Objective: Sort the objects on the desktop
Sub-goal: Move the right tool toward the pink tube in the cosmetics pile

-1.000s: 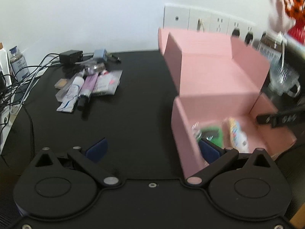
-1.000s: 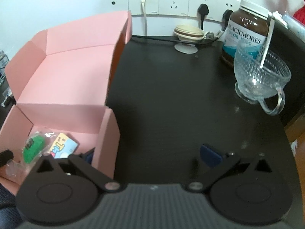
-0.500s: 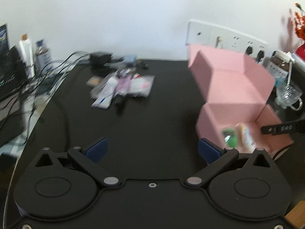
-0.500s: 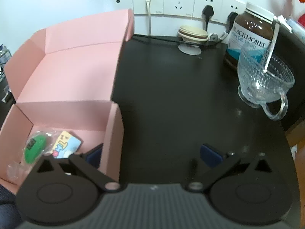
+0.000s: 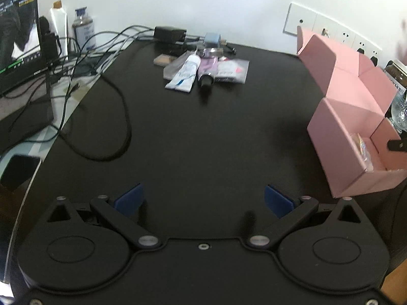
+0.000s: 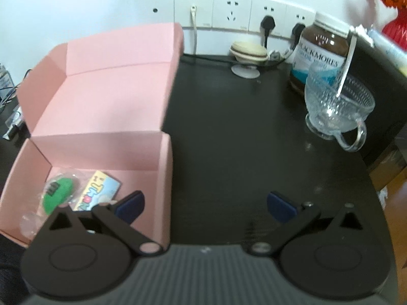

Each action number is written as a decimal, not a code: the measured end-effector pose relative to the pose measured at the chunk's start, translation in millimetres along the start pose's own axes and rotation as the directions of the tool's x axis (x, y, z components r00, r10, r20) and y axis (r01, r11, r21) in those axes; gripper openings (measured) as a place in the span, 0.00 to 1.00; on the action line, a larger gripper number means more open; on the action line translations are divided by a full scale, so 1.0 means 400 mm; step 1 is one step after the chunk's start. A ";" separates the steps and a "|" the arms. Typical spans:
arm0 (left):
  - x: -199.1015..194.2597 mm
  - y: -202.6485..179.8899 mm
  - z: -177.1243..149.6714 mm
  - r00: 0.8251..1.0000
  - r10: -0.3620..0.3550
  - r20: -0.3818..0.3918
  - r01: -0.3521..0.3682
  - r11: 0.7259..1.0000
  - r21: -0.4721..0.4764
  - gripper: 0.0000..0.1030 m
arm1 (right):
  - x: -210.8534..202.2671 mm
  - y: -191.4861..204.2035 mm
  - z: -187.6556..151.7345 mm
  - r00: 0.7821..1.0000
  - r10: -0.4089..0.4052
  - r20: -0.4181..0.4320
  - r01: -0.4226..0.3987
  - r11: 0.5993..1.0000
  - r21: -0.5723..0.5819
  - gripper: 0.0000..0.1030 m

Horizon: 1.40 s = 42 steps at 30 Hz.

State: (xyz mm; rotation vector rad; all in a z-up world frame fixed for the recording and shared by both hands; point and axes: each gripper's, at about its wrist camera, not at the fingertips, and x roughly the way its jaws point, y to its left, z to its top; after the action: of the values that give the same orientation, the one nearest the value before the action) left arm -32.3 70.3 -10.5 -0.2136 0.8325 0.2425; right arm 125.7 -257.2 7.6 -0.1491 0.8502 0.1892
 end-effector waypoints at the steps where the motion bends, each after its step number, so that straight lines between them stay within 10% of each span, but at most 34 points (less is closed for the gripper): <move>1: 0.001 0.004 -0.004 1.000 -0.005 -0.006 0.005 1.000 -0.001 1.00 | -0.011 0.005 0.000 1.000 -0.002 0.012 0.002 1.000 -0.006 0.99; 14: -0.010 0.040 -0.025 0.999 -0.035 0.003 0.035 0.998 0.045 1.00 | -0.187 0.146 0.033 0.961 0.149 0.231 -0.122 0.984 -0.128 0.99; 29: -0.028 0.056 -0.050 0.999 -0.033 0.017 0.031 0.995 0.092 1.00 | -0.118 0.538 0.231 0.857 0.485 0.175 -0.444 0.866 -0.228 0.99; 42: -0.029 0.055 -0.059 0.999 -0.023 0.037 0.019 0.995 0.098 1.00 | 0.069 0.697 0.287 0.878 0.473 0.077 -0.428 0.846 -0.317 0.85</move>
State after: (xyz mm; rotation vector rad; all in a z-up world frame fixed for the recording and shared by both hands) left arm -62.7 83.0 -19.3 -0.1256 0.8015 0.1853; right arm 164.6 40.5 46.2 -0.2055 0.6882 0.7677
